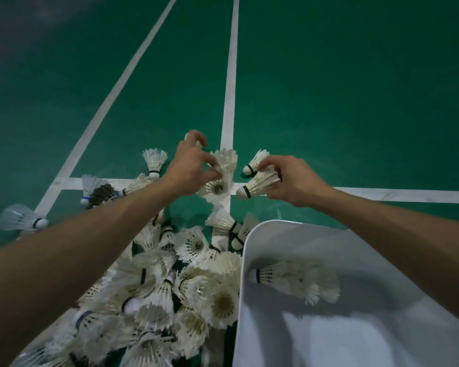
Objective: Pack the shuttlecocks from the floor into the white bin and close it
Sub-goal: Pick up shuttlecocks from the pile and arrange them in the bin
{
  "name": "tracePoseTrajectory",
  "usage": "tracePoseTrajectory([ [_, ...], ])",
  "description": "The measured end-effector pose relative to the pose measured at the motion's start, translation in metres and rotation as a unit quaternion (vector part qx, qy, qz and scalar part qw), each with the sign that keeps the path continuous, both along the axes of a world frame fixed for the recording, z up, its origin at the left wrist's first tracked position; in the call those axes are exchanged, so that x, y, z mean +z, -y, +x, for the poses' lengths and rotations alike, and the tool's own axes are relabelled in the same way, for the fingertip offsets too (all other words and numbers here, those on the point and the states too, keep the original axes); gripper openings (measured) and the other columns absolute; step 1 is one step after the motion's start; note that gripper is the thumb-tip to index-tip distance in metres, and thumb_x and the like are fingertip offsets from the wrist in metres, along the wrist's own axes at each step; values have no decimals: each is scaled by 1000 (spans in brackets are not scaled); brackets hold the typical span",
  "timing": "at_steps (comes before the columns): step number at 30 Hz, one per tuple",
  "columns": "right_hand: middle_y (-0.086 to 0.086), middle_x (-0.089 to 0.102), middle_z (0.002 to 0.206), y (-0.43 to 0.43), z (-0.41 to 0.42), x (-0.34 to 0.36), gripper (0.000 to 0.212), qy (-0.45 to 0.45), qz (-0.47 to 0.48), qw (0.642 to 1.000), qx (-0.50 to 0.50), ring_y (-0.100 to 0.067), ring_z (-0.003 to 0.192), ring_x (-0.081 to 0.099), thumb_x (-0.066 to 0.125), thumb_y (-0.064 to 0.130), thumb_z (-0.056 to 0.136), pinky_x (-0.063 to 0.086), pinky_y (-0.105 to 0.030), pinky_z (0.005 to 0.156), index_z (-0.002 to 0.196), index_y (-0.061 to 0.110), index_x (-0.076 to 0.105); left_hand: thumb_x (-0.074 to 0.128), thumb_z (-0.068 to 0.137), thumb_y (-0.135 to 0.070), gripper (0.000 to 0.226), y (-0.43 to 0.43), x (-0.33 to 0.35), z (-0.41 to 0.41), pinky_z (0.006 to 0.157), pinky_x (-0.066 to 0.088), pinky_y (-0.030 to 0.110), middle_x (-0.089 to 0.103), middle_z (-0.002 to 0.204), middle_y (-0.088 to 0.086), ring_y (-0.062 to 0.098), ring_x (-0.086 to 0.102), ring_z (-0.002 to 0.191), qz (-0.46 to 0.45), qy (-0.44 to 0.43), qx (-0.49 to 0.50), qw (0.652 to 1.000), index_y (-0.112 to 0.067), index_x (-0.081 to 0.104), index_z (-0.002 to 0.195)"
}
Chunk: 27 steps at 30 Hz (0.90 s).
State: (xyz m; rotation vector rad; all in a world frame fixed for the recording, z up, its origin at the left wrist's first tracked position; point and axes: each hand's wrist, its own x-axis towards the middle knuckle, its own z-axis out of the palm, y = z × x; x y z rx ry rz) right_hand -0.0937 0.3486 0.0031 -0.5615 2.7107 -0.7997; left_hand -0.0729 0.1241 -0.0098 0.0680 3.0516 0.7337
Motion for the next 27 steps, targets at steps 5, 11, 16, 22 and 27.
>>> tracePoseTrajectory([
  [5, -1, 62, 87, -32, 19, 34, 46, -47, -33, 997, -46, -17, 73, 54, 74, 6, 69, 38, -17, 56, 112, 22, 64, 70, 82, -24, 12, -23, 58, 16, 105, 40, 40, 48, 125, 3, 10, 42, 112, 30, -84, -100, 991, -14, 68, 88],
  [11, 0, 47, 108, -88, 53, 76, 46, -108, -55, 988, -93, -18, 81, 53, 83, 9, 67, 43, -20, 75, 107, 22, 66, 70, 80, -14, 19, -78, 128, 62, 91, 53, 33, 68, 99, 4, 14, 66, 94, 124, -50, -198, 971, -15, 61, 96],
  [16, 8, 62, 88, -146, 98, 95, 41, -76, -52, 988, -124, -8, 58, 61, 85, 17, 67, 46, -15, 50, 101, 23, 63, 74, 71, -21, 65, -127, 148, 102, 75, 57, 21, 66, 98, 2, 9, 68, 89, 185, 168, -259, 933, -52, 39, 116],
  [22, 9, 64, 92, -180, 148, 86, 48, -51, 41, 993, -100, -7, 76, 63, 84, 32, 68, 47, -14, 65, 111, 22, 66, 76, 79, -19, 90, -173, 95, 120, 66, 48, 19, 61, 101, -14, 0, 59, 82, -61, 346, -341, 872, -57, 18, 136],
  [27, -1, 65, 100, -201, 162, 47, 41, -17, 160, 984, -69, -17, 88, 58, 80, 31, 70, 43, -25, 73, 108, 21, 66, 74, 78, -5, 95, -192, 53, 120, 80, 57, 44, 47, 86, -9, 22, 59, 92, -106, 451, -290, 838, -49, 18, 142],
])
